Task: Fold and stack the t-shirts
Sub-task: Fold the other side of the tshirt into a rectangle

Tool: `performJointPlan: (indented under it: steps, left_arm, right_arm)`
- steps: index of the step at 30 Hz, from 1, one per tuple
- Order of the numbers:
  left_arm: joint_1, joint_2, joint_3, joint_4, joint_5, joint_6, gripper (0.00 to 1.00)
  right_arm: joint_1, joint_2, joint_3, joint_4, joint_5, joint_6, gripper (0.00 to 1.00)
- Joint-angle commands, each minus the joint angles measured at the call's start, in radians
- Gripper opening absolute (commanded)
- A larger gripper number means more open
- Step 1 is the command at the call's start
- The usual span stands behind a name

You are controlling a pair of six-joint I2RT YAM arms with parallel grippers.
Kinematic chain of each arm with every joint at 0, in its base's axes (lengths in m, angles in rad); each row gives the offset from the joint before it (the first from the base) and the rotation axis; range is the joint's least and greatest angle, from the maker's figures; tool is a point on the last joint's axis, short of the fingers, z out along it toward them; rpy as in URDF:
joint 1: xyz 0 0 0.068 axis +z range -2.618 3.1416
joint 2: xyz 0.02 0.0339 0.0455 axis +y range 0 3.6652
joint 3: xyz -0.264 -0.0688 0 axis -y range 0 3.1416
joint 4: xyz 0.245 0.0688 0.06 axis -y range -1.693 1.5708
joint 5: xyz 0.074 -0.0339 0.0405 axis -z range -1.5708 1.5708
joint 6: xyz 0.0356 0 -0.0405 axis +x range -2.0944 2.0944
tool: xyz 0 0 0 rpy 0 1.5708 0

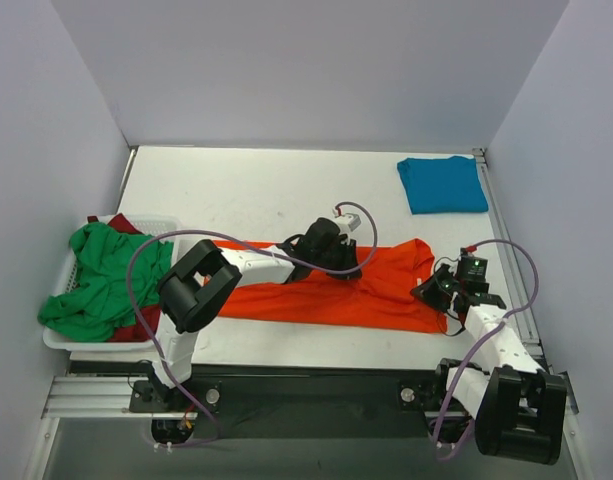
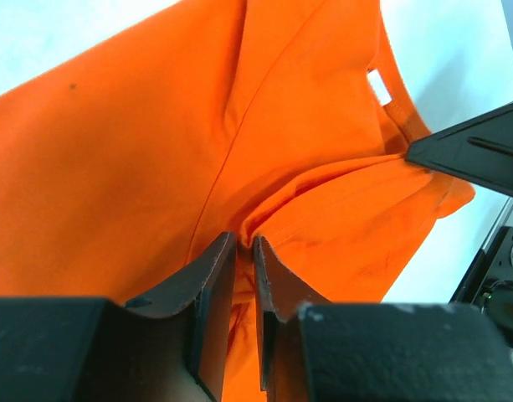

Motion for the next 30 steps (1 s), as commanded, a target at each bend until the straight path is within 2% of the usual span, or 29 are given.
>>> performJointPlan:
  steps: [1, 9, 16, 22, 30]
  left_arm:
    - [-0.006, -0.061, -0.029, 0.086, 0.018, 0.026, 0.27]
    - [-0.021, -0.082, -0.092, 0.149, 0.036, 0.042, 0.3]
    - [-0.027, -0.099, -0.135, 0.175, 0.041, 0.058, 0.3]
    - [-0.037, -0.125, -0.178, 0.195, 0.051, 0.093, 0.29]
    - [-0.054, -0.125, -0.207, 0.196, 0.062, 0.133, 0.29]
  right_arm:
    - [0.015, -0.049, -0.017, -0.042, 0.002, 0.003, 0.03]
    - [0.035, -0.125, -0.057, -0.074, -0.001, 0.026, 0.07]
    - [0.059, -0.176, -0.074, -0.099, 0.013, 0.047, 0.21]
    - [0.091, -0.227, -0.054, -0.146, 0.074, 0.049, 0.25]
    - [0.148, -0.156, 0.061, -0.17, 0.184, 0.023, 0.29]
